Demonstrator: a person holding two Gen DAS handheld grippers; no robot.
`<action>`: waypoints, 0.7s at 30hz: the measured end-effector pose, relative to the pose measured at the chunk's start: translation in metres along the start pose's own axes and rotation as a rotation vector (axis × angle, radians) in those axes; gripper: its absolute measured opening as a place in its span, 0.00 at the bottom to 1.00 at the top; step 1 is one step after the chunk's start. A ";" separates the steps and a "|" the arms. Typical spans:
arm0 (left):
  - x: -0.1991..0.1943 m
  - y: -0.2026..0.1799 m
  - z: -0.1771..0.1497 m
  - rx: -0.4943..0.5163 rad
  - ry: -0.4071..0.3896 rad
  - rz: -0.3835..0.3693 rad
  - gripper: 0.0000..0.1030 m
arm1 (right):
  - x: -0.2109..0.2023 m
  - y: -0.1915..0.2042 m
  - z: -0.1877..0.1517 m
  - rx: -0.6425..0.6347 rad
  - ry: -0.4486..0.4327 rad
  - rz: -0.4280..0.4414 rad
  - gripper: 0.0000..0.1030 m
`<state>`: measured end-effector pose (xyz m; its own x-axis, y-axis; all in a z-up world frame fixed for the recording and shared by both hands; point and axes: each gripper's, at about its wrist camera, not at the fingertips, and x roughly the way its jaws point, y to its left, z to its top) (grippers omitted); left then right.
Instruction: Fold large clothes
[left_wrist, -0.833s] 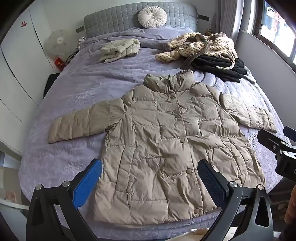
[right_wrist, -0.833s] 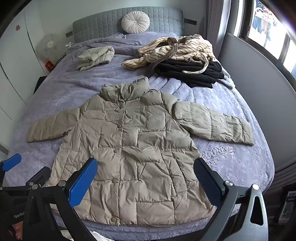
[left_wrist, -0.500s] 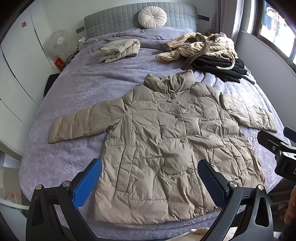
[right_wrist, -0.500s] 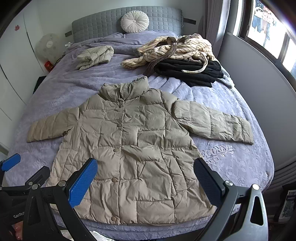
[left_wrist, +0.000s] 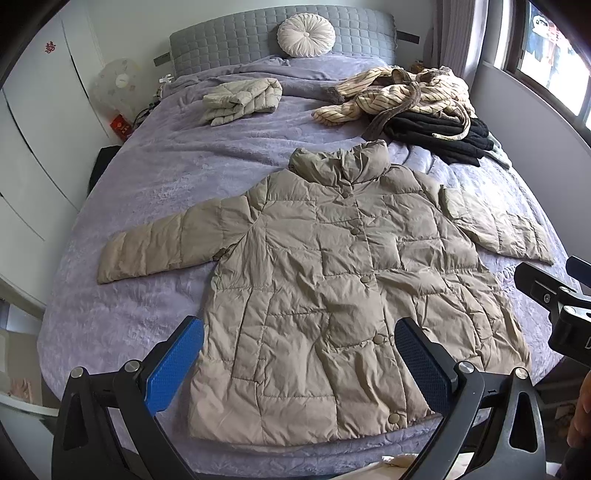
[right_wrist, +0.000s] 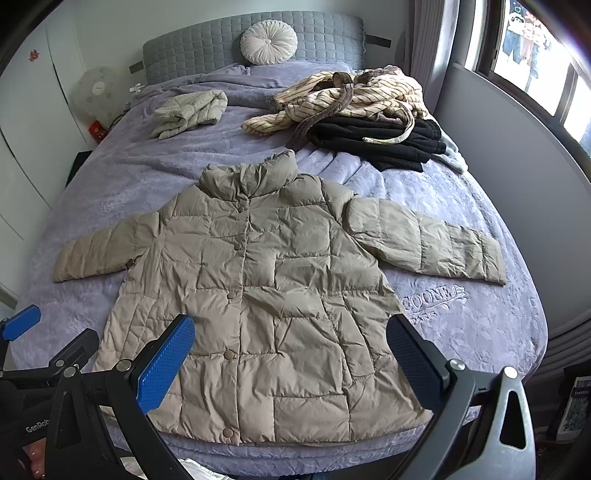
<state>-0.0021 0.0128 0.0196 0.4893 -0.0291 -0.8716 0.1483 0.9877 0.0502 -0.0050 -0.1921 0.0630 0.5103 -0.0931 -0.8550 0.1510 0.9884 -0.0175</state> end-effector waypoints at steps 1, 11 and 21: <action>-0.001 0.002 0.000 -0.002 0.001 0.001 1.00 | -0.003 -0.002 -0.011 -0.001 0.001 0.001 1.00; -0.001 0.005 0.000 -0.008 0.002 0.007 1.00 | 0.003 -0.005 -0.018 0.002 0.010 0.004 1.00; 0.000 0.006 -0.002 -0.008 0.003 0.006 1.00 | 0.006 -0.005 -0.017 -0.001 -0.001 0.004 1.00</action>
<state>-0.0027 0.0188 0.0187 0.4877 -0.0225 -0.8727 0.1383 0.9890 0.0517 -0.0172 -0.1958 0.0490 0.5117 -0.0890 -0.8545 0.1478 0.9889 -0.0145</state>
